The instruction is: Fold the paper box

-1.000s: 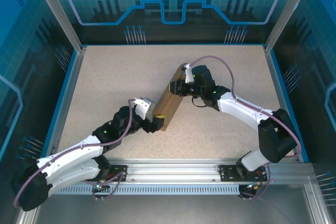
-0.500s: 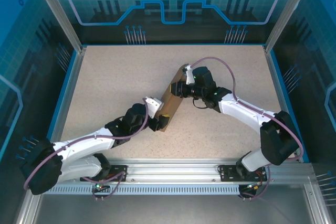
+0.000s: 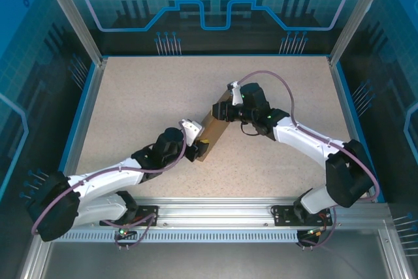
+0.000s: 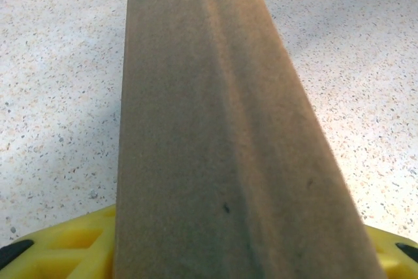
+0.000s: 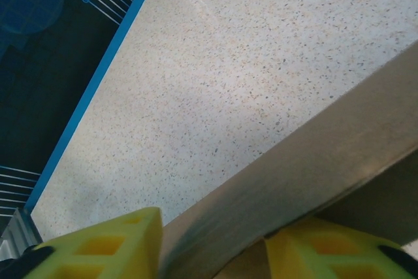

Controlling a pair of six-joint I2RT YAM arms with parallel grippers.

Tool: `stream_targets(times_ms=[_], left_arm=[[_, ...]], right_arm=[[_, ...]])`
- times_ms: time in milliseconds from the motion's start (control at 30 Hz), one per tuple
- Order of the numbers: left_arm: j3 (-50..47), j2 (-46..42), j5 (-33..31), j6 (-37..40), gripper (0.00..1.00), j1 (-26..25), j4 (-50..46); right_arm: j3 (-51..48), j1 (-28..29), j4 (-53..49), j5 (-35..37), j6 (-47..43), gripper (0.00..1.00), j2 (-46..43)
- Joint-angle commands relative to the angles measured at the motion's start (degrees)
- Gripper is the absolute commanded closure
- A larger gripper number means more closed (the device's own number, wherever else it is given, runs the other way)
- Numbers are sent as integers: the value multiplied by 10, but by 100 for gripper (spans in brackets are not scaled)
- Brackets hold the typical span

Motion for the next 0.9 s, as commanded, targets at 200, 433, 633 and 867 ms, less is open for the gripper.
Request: stream_targets(times_ms=[200, 433, 633, 867], left_arm=[[31, -2, 136, 114, 53, 92, 6], [70, 20, 275, 147, 54, 189, -9], [133, 51, 370, 193, 56, 248, -71], [206, 69, 480, 311, 57, 301, -221]], right_arm=[[72, -19, -167, -2, -141, 35, -14], [158, -63, -233, -23, -289, 30, -20], [193, -111, -221, -23, -390, 28, -25], [206, -199, -208, -95, -459, 28, -29]])
